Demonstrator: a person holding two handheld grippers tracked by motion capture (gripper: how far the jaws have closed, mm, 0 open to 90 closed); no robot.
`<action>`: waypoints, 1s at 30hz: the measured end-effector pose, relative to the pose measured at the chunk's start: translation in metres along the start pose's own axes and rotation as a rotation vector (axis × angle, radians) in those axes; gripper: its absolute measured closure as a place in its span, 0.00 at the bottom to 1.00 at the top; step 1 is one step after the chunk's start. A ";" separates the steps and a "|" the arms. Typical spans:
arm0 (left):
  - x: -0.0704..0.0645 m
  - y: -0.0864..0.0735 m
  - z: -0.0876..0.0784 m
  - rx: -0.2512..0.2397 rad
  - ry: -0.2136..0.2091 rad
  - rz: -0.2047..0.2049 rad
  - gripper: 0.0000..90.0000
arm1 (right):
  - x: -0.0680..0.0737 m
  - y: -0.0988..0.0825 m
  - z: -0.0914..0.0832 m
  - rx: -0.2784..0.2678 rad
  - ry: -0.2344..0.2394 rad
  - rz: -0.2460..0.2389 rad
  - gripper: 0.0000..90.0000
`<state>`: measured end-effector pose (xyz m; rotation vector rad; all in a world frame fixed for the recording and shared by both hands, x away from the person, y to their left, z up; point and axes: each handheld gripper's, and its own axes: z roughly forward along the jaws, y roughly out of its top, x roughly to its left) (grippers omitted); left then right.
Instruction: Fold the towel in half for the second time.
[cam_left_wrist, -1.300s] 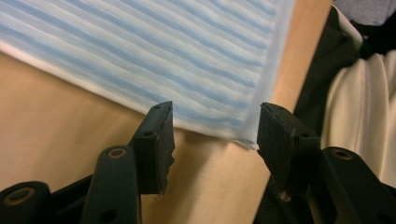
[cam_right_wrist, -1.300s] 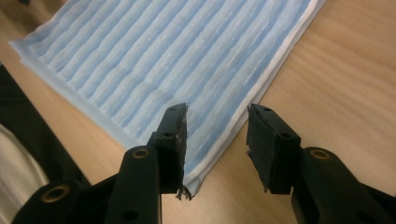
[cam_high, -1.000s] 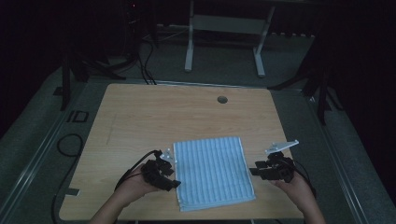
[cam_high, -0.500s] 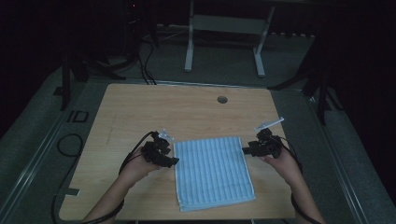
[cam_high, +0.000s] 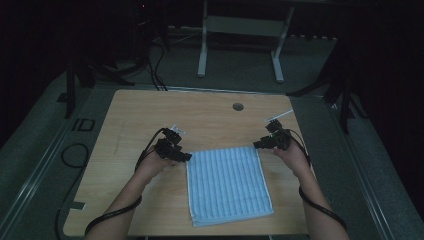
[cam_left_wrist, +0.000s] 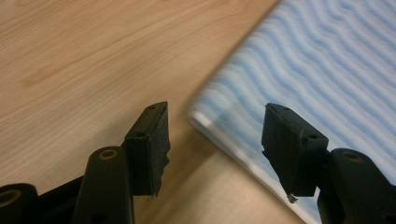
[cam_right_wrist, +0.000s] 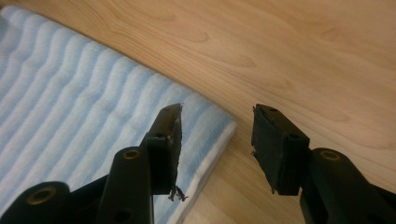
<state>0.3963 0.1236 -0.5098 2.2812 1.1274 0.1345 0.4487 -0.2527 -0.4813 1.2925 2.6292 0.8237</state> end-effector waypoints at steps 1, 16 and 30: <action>0.002 0.000 0.002 0.003 0.002 -0.004 0.47 | -0.001 0.000 0.005 0.011 0.003 0.004 0.58; 0.008 0.006 0.033 0.027 0.026 0.016 0.59 | -0.004 0.000 0.050 0.118 -0.065 0.000 0.67; 0.005 0.033 0.009 -0.026 0.054 0.030 0.97 | 0.003 0.019 0.033 0.060 -0.078 -0.033 0.96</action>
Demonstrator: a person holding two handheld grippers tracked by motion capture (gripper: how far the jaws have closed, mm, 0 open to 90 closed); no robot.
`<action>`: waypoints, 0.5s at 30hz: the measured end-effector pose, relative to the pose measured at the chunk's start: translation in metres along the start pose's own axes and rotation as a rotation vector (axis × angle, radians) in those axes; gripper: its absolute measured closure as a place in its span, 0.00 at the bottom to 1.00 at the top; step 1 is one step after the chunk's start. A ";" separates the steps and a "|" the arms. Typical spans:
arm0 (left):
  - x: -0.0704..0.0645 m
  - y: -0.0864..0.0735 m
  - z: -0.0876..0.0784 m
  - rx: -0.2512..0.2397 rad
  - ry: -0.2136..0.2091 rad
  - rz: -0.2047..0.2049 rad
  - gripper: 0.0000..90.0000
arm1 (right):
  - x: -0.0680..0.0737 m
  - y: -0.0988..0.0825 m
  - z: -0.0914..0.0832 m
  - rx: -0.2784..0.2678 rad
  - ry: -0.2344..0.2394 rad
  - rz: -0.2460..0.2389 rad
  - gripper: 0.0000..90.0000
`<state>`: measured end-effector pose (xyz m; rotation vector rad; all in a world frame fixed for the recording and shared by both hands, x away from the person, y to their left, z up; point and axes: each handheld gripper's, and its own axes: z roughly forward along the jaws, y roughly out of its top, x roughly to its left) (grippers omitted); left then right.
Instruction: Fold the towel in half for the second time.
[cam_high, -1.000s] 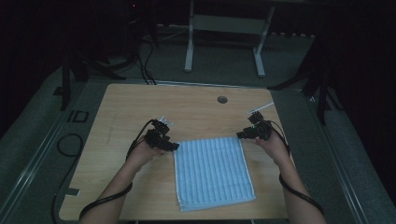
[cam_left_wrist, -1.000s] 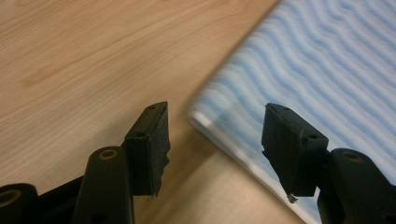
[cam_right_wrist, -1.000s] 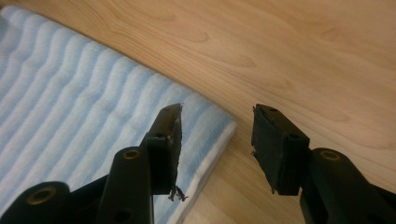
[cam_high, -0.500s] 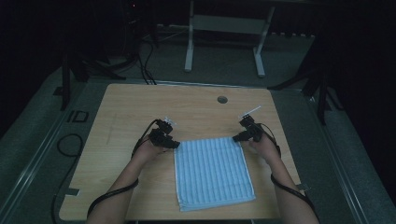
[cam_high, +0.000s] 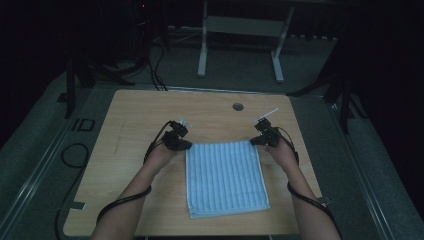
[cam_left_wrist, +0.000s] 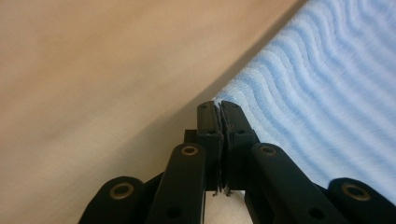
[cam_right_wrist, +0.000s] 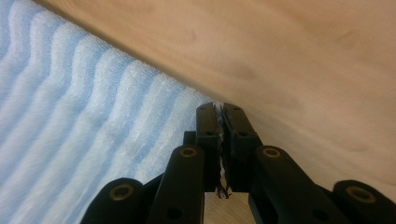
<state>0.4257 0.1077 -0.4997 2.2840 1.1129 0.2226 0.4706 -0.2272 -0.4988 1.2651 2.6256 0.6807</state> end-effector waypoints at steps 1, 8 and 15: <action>0.000 0.004 -0.006 -0.008 0.005 0.006 0.97 | 0.000 0.003 -0.005 -0.014 -0.005 -0.002 0.95; 0.000 0.022 -0.039 -0.070 0.026 0.032 0.97 | 0.002 0.017 -0.040 -0.098 -0.015 -0.018 0.96; -0.003 0.023 -0.071 -0.141 -0.009 0.054 0.97 | 0.012 0.020 -0.077 -0.192 0.004 -0.046 0.95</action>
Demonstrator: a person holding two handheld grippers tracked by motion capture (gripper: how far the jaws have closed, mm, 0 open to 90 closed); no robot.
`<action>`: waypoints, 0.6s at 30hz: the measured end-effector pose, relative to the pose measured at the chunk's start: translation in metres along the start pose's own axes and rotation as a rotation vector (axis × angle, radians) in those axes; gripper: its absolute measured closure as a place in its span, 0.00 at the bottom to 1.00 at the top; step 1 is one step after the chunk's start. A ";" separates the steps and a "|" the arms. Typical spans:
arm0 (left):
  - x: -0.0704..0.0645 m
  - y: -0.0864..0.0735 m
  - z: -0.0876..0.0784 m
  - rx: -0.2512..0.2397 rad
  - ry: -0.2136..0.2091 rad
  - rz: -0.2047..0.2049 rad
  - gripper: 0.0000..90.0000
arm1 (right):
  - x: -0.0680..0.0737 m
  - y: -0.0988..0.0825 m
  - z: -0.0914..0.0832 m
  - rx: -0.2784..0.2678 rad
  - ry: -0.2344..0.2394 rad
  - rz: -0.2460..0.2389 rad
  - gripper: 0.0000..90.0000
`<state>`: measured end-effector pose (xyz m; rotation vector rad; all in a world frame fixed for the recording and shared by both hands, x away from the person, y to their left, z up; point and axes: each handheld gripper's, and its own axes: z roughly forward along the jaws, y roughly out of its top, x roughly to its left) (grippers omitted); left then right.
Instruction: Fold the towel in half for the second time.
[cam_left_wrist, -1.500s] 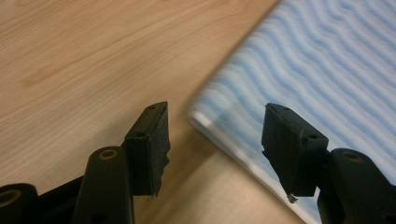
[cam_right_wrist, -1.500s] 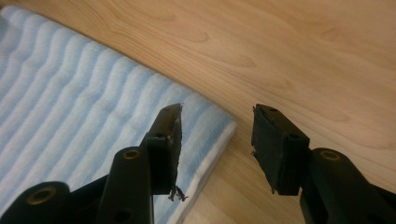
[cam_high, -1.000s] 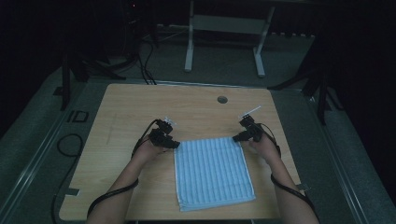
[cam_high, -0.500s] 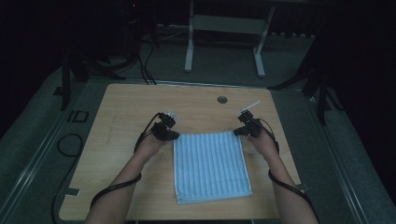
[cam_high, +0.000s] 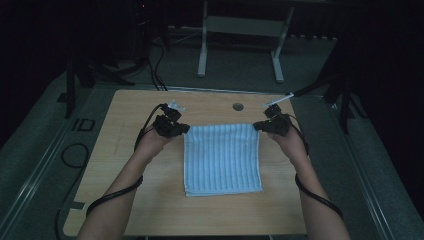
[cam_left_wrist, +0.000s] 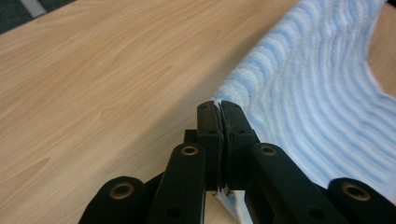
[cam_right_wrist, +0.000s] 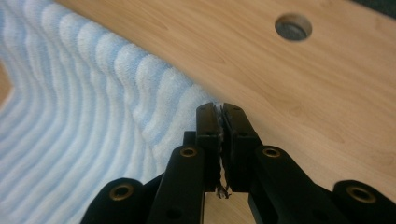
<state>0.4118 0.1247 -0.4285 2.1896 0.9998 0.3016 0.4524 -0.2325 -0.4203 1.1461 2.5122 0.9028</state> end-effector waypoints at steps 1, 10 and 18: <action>-0.002 0.000 -0.004 -0.008 0.005 0.013 0.97 | 0.001 0.000 -0.004 -0.009 -0.001 -0.001 0.95; -0.021 -0.020 -0.025 -0.018 -0.089 0.072 0.97 | 0.027 -0.023 -0.035 -0.088 0.045 -0.058 0.95; -0.043 -0.046 -0.033 0.004 -0.141 0.142 0.97 | 0.044 -0.065 -0.045 -0.075 0.070 -0.089 0.95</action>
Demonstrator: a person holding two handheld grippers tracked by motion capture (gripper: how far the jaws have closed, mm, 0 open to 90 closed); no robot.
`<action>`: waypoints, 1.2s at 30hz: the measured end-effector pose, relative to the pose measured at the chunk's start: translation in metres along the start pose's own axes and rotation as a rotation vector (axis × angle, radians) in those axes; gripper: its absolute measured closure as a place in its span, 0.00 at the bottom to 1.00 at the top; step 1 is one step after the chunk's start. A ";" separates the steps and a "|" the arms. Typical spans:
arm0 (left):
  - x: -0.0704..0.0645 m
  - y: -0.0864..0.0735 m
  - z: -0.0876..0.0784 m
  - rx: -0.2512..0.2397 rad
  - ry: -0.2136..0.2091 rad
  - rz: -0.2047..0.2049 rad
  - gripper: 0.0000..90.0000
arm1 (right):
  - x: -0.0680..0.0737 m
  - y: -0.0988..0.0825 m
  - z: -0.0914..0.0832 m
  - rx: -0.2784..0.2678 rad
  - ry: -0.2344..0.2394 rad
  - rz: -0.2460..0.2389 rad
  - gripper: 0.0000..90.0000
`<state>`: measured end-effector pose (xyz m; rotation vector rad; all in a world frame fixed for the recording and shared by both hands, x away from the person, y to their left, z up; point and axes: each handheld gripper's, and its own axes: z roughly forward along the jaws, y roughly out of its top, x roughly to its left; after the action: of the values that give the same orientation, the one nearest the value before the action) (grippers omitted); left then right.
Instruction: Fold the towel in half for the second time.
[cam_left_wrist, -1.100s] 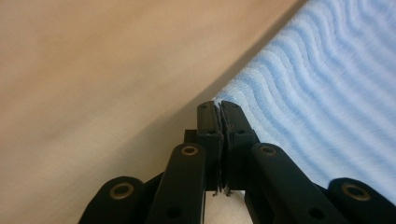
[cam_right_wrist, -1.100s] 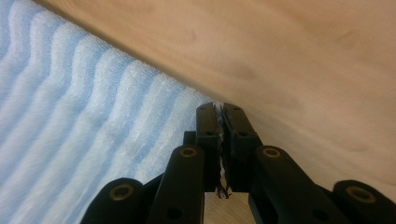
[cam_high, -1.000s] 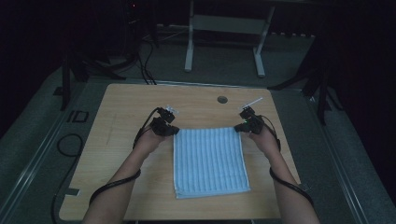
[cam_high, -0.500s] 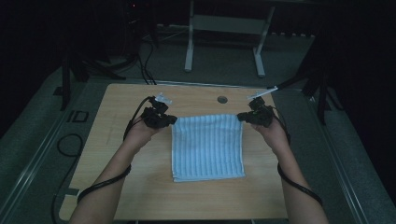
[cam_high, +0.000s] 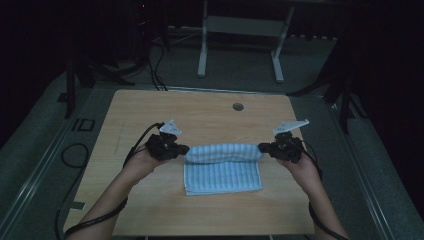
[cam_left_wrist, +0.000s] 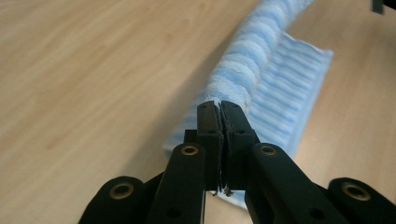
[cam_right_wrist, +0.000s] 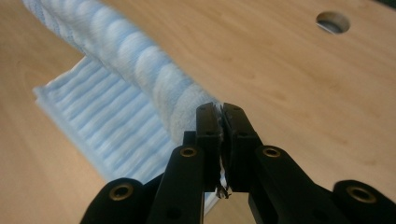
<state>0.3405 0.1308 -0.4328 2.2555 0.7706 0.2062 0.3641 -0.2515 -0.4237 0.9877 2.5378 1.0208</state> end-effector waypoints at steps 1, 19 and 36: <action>0.000 0.000 0.000 0.000 0.000 0.000 0.97 | 0.000 0.000 0.000 0.000 0.000 0.000 0.95; -0.047 -0.059 0.037 0.109 -0.102 0.003 0.97 | 0.024 -0.082 0.022 0.093 0.089 0.046 0.95; -0.056 -0.074 0.044 0.174 -0.146 -0.013 0.79 | 0.024 -0.110 0.021 0.169 0.122 0.108 0.78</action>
<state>0.2765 0.1125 -0.5108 2.3970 0.7500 -0.0342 0.3000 -0.2831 -0.5136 1.1512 2.7349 0.9332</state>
